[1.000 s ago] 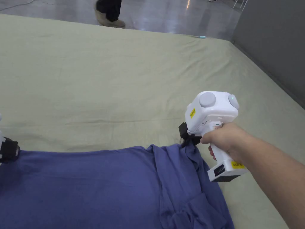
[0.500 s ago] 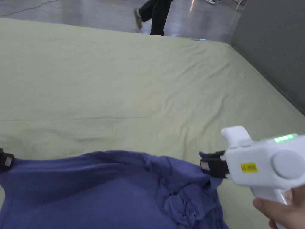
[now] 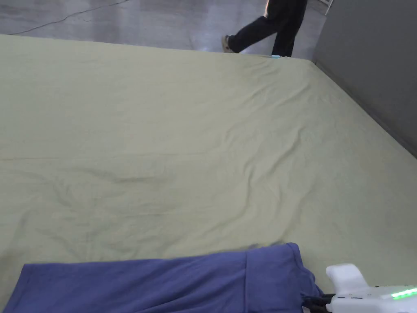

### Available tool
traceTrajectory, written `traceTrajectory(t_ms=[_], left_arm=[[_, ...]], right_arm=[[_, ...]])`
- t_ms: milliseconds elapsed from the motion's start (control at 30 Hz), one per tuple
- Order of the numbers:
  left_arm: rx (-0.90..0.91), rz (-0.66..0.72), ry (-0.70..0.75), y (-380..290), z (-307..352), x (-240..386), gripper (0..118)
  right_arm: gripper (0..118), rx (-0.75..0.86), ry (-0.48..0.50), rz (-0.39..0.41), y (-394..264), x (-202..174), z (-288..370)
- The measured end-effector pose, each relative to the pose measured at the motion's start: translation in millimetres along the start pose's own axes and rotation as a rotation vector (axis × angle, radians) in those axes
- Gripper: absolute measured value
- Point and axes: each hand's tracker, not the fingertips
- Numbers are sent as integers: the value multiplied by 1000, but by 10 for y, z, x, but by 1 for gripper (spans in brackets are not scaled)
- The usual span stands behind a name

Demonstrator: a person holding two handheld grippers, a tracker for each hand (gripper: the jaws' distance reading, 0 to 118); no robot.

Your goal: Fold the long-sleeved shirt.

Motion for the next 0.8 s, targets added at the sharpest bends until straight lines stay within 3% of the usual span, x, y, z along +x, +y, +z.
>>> traceTrajectory(t_ms=[233,400,433,500,533,567,633,733,767,800], left_arm=[[-38,42,56,-106,-406,-75,0],[-23,47,85,-67,-361,-3,3],[-17,60,94,-58,-274,21,9],[29,82,133,-19,1,88,75],[86,79,102,-16,177,119,101],[142,84,66,-24,344,157,114],[228,96,8,-46,614,249,114],[209,138,-85,-135,695,393,113],[153,147,-141,-165,666,418,98],[126,153,-173,-194,621,451,61]], right_arm=[[8,-61,-22,23,-15,-13,-412],[17,-69,-8,-46,21,58,-373],[23,-84,-23,-43,71,62,-293],[66,-84,-43,-38,152,52,0],[88,-25,-62,-26,186,38,227],[99,39,-48,-15,210,13,439],[99,132,-2,-7,244,-43,809],[98,199,59,-73,224,-160,1047],[78,200,104,-114,199,-180,1043],[41,219,162,-135,152,-234,1015]])
